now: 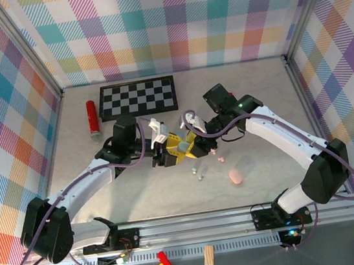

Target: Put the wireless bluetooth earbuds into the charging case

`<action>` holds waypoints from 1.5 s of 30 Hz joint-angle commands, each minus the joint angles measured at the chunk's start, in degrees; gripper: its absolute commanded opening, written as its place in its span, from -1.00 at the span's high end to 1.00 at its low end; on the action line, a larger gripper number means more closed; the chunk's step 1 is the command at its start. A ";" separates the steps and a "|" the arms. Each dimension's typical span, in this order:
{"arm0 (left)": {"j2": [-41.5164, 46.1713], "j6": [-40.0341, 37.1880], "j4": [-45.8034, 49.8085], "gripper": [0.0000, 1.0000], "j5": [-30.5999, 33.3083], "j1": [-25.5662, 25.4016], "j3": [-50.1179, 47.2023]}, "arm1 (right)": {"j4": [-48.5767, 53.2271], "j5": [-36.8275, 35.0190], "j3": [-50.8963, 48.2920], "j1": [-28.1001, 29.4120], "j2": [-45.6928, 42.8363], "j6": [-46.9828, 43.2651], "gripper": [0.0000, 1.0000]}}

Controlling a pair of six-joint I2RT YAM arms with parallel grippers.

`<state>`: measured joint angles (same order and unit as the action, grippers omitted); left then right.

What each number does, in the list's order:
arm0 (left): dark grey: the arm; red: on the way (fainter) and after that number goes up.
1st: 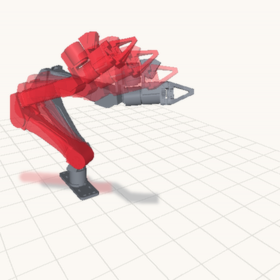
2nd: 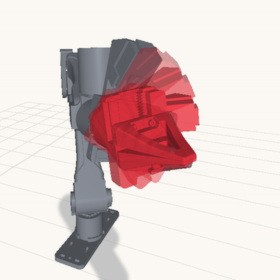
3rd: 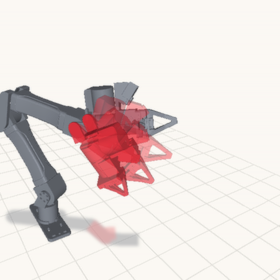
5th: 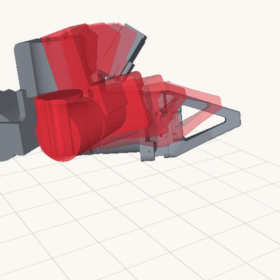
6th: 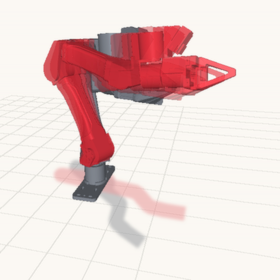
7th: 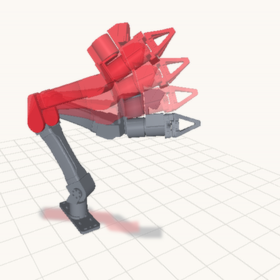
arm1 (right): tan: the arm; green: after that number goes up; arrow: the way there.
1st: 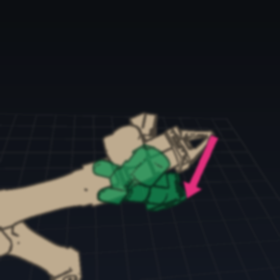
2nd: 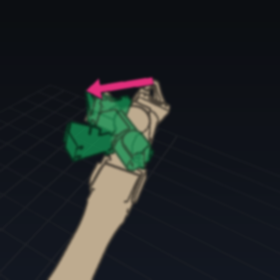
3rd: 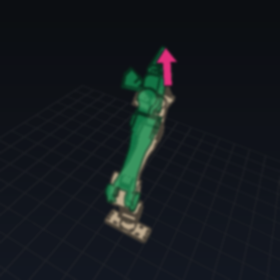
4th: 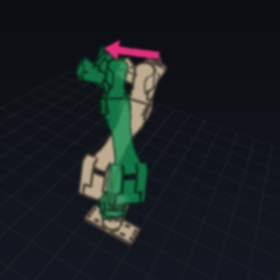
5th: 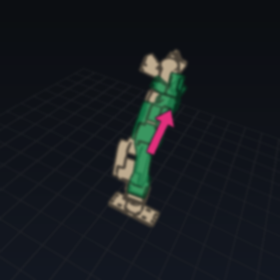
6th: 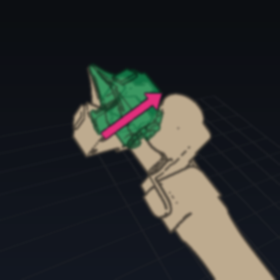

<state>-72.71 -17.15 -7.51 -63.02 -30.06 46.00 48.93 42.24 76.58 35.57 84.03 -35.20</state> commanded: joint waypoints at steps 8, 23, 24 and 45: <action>-0.37 0.14 -1.37 0.19 -2.80 0.36 0.84 | -2.00 3.00 -0.86 -0.24 -1.76 -1.30 0.48; 0.62 0.18 -1.72 0.34 -2.76 0.36 0.58 | -4.11 1.45 -3.11 -0.75 -3.35 1.30 -0.03; 0.61 0.18 -1.72 0.34 -2.81 0.43 0.58 | -4.10 1.28 -3.11 -0.81 -3.35 1.35 -0.07; 0.55 0.27 -2.16 0.28 -3.18 0.71 0.36 | -1.82 2.60 -2.24 -1.73 -2.16 0.29 0.40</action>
<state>-72.79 -16.25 -7.73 -63.16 -29.43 46.00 46.11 42.76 73.69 34.17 81.89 -33.89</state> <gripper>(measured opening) 0.353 0.371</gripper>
